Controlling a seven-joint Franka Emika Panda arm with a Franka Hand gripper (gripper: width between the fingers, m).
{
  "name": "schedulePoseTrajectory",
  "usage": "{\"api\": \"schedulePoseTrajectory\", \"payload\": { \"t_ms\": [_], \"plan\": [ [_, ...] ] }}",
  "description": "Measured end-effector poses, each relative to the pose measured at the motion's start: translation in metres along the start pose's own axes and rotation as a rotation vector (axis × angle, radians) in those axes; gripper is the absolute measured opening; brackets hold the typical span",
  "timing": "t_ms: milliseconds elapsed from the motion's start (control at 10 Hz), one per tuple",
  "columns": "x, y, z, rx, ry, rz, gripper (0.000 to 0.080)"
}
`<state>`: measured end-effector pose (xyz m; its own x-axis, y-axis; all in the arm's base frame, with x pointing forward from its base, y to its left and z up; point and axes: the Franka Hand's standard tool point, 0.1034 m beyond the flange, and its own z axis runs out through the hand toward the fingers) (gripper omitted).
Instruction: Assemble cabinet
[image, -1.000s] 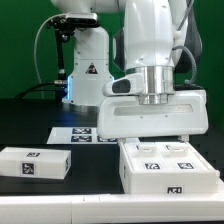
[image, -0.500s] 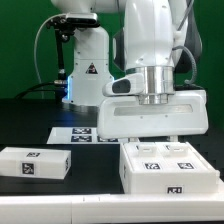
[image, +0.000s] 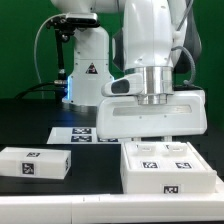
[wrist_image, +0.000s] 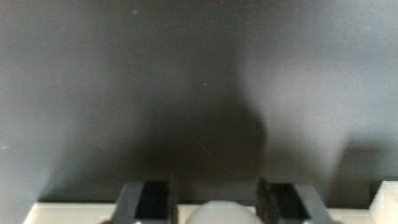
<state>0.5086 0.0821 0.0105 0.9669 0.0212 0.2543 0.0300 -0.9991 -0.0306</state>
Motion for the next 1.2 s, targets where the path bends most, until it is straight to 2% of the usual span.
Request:
{"api": "schedulePoseTrajectory", "payload": {
  "t_ms": [100,400,500,900,1000,1200],
  "plan": [
    [-0.001,0.000,-0.007,0.003,-0.032,0.002,0.0208],
    [0.008,-0.008,-0.055,0.018,-0.139,0.053,0.0209],
    [0.018,-0.013,-0.070,0.022,-0.156,0.089,0.0209],
    [0.015,-0.012,-0.067,0.019,-0.161,0.094,0.0209],
    [0.017,-0.011,-0.072,0.022,-0.185,0.095,0.0209],
    [0.038,-0.001,-0.093,0.032,-0.217,0.067,0.0209]
  ]
}}
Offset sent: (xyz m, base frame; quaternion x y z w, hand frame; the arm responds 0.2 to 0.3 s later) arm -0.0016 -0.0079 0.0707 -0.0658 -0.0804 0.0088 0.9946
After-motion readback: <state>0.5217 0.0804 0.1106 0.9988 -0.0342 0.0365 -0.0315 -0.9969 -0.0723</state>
